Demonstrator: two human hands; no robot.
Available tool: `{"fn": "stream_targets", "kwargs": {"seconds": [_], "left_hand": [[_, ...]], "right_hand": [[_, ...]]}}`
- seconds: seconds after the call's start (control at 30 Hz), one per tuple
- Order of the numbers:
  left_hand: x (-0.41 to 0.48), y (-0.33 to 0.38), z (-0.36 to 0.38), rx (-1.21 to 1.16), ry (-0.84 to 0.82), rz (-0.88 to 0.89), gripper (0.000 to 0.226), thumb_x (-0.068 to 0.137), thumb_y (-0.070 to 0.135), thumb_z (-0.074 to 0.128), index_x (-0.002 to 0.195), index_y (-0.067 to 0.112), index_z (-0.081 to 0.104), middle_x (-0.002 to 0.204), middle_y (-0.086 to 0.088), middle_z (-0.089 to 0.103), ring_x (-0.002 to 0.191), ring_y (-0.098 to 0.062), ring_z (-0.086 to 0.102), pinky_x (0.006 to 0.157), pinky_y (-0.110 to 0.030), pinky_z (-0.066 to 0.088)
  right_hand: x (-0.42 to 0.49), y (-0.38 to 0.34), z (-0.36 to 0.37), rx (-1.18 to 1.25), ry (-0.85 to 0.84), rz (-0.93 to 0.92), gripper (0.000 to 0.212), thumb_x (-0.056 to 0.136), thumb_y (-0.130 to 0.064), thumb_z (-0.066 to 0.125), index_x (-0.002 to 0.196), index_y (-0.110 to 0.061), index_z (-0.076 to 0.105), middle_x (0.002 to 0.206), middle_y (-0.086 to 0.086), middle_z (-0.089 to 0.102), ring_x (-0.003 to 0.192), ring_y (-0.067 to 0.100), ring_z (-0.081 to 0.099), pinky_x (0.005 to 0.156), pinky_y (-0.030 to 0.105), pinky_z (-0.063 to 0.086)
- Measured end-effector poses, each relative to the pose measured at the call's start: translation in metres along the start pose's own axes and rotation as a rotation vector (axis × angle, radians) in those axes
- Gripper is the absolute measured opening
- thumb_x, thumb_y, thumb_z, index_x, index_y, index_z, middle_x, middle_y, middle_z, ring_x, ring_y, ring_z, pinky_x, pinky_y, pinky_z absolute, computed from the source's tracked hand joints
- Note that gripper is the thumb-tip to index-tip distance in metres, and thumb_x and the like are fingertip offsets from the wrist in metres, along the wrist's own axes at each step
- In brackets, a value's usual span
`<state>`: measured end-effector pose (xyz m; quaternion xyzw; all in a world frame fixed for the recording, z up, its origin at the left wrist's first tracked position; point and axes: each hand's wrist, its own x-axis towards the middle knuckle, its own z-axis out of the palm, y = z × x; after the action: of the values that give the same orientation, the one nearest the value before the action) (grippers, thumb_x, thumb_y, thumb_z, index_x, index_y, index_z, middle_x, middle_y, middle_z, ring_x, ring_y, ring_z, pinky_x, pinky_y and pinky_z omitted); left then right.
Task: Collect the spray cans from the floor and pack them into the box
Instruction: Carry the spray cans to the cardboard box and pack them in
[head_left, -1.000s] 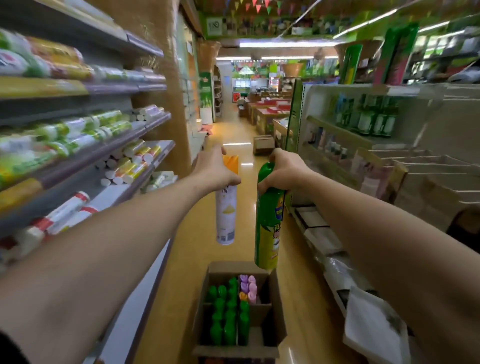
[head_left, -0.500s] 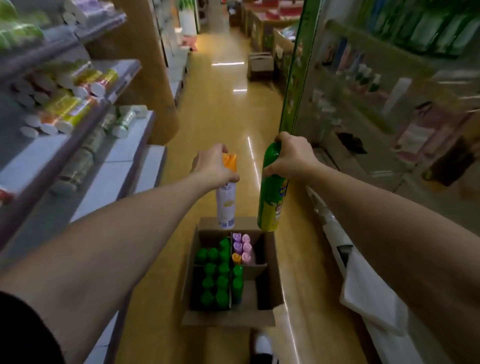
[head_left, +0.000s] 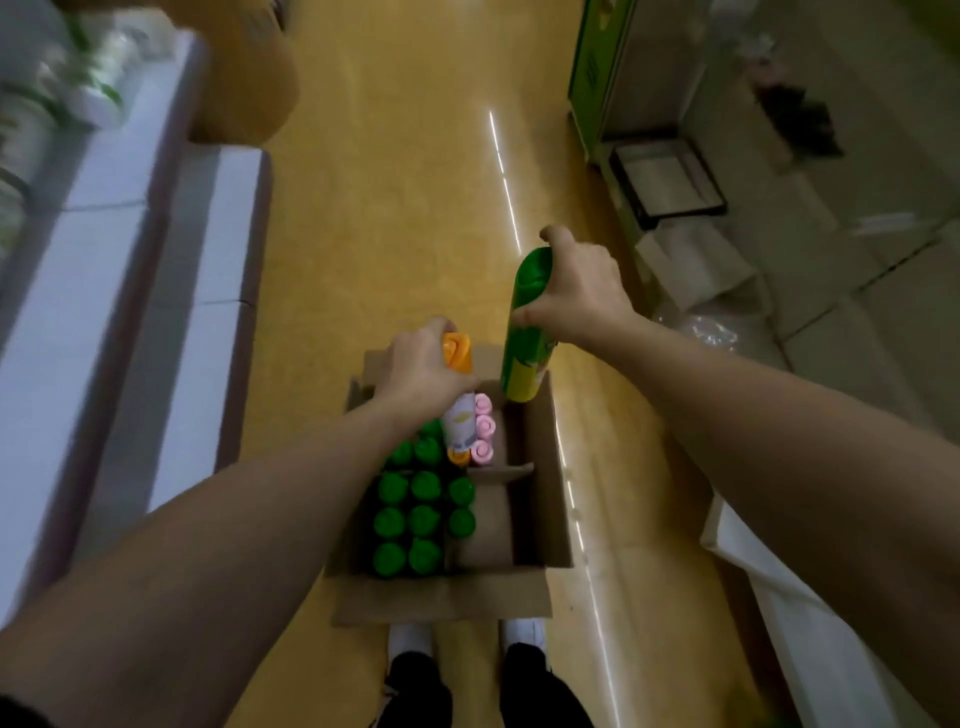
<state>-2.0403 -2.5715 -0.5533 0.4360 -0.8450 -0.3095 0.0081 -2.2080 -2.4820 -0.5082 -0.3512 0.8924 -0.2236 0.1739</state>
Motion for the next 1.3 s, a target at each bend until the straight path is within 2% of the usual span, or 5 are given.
{"fn": "stream_targets", "kwargs": {"seconds": [0.27,0.53,0.9,1.1,1.3], "left_hand": [[0.065,-0.052,0.142,-0.104,-0.015,0.051,0.055,0.070,0.038,0.088,0.114,0.022,0.058,0.103,-0.004,0.064,0.098,-0.025,0.058,0.076,-0.035,0.047],[0.091,-0.091,0.242,-0.124,-0.086,0.154,0.049,0.072,0.027,0.086,0.110,0.025,0.055,0.102,0.002,0.060,0.095,-0.018,0.057,0.075,-0.035,0.043],[0.117,-0.125,0.330,0.161,-0.271,0.226,0.055,0.083,0.017,0.079,0.126,0.015,0.046,0.131,-0.011,0.044,0.107,-0.037,0.058,0.072,-0.036,0.040],[0.128,-0.142,0.366,0.269,-0.337,0.229,0.056,0.082,0.018,0.078,0.128,0.013,0.046,0.122,-0.010,0.042,0.102,-0.037,0.058,0.073,-0.049,0.056],[0.127,-0.157,0.388,0.546,-0.362,0.385,0.064,0.080,0.013,0.078,0.134,0.014,0.044,0.125,-0.008,0.047,0.111,-0.029,0.054,0.073,-0.036,0.044]], "right_hand": [[0.053,0.101,0.111,0.059,0.072,0.076,0.101,0.070,-0.034,0.090,0.150,-0.019,0.030,0.118,0.005,0.051,0.104,0.016,0.041,0.082,0.033,0.047],[0.074,0.165,0.182,0.069,0.129,0.091,0.098,0.065,-0.034,0.089,0.147,-0.021,0.037,0.126,0.008,0.056,0.116,0.025,0.053,0.094,0.045,0.055],[0.093,0.197,0.246,0.091,0.077,0.064,0.099,0.065,-0.031,0.090,0.148,-0.018,0.037,0.122,0.009,0.058,0.110,0.022,0.054,0.092,0.042,0.055],[0.101,0.210,0.284,0.064,0.025,0.041,0.102,0.064,-0.034,0.088,0.149,-0.019,0.034,0.121,0.011,0.057,0.110,0.027,0.055,0.091,0.041,0.053],[0.102,0.226,0.307,0.042,0.023,0.032,0.099,0.064,-0.037,0.087,0.147,-0.019,0.036,0.118,0.010,0.059,0.104,0.026,0.055,0.079,0.032,0.044]]}}
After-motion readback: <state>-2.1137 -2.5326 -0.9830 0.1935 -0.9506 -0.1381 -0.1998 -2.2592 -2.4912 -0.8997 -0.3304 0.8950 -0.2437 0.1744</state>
